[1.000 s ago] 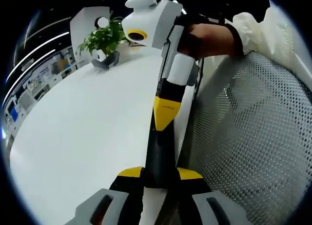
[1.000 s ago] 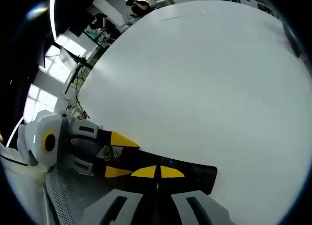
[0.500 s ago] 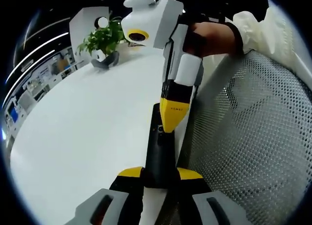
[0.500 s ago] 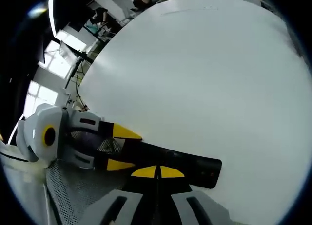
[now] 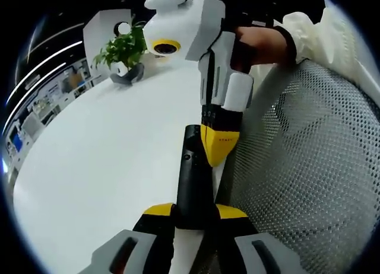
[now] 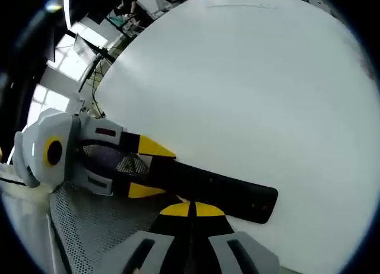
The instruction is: Press the specified remote control buttons in sequence, fully releasing each button before pressing the next.
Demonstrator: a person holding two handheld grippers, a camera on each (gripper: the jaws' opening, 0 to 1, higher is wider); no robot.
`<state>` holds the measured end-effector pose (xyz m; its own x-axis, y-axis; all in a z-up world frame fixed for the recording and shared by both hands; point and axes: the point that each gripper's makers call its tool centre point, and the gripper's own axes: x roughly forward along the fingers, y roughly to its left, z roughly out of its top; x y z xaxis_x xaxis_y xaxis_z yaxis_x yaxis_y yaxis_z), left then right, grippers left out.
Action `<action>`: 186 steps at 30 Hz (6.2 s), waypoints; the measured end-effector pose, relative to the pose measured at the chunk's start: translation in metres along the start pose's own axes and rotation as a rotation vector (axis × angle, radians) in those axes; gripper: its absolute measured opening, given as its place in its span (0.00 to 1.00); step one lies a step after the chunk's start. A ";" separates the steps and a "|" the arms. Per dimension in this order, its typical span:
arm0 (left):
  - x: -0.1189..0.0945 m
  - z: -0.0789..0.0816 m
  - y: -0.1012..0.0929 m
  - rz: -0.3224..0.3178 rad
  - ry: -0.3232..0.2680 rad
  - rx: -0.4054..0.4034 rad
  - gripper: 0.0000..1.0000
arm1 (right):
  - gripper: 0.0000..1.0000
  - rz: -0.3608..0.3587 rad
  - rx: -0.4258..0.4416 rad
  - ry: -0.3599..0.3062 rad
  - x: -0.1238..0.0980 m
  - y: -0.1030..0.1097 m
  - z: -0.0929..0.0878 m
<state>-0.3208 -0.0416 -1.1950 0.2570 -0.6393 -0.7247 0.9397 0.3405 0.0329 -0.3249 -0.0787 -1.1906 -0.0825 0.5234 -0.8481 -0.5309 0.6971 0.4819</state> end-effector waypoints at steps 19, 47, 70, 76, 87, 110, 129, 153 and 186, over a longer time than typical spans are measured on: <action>0.000 0.001 0.000 0.004 -0.009 -0.015 0.26 | 0.00 -0.107 -0.317 0.079 0.012 -0.005 -0.002; 0.000 0.001 0.000 -0.001 -0.012 -0.013 0.26 | 0.00 -0.068 -0.091 -0.062 -0.003 -0.008 0.017; 0.001 0.001 0.000 -0.006 -0.009 -0.029 0.25 | 0.00 -0.064 -0.034 -0.093 -0.005 -0.014 0.019; 0.002 0.002 0.002 -0.006 -0.014 -0.038 0.25 | 0.00 -0.064 0.005 -0.111 -0.007 -0.018 0.021; 0.001 0.002 0.002 -0.006 -0.017 -0.044 0.25 | 0.00 -0.085 0.019 -0.128 -0.009 -0.022 0.023; 0.000 0.001 0.003 -0.006 -0.021 -0.032 0.26 | 0.00 -0.259 -0.306 -0.060 -0.004 -0.015 0.023; 0.001 0.003 -0.001 -0.015 -0.015 0.005 0.25 | 0.00 -0.163 -0.310 -0.153 -0.003 0.004 0.038; 0.003 0.002 -0.001 -0.010 -0.011 0.018 0.26 | 0.00 -0.096 -0.247 -0.116 0.004 0.005 0.029; 0.004 0.003 0.000 -0.007 -0.014 0.015 0.26 | 0.00 -0.079 -0.345 -0.097 0.011 0.016 0.028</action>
<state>-0.3191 -0.0469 -1.1959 0.2530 -0.6512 -0.7155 0.9448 0.3254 0.0379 -0.3102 -0.0482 -1.1859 0.0416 0.5299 -0.8470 -0.7872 0.5395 0.2988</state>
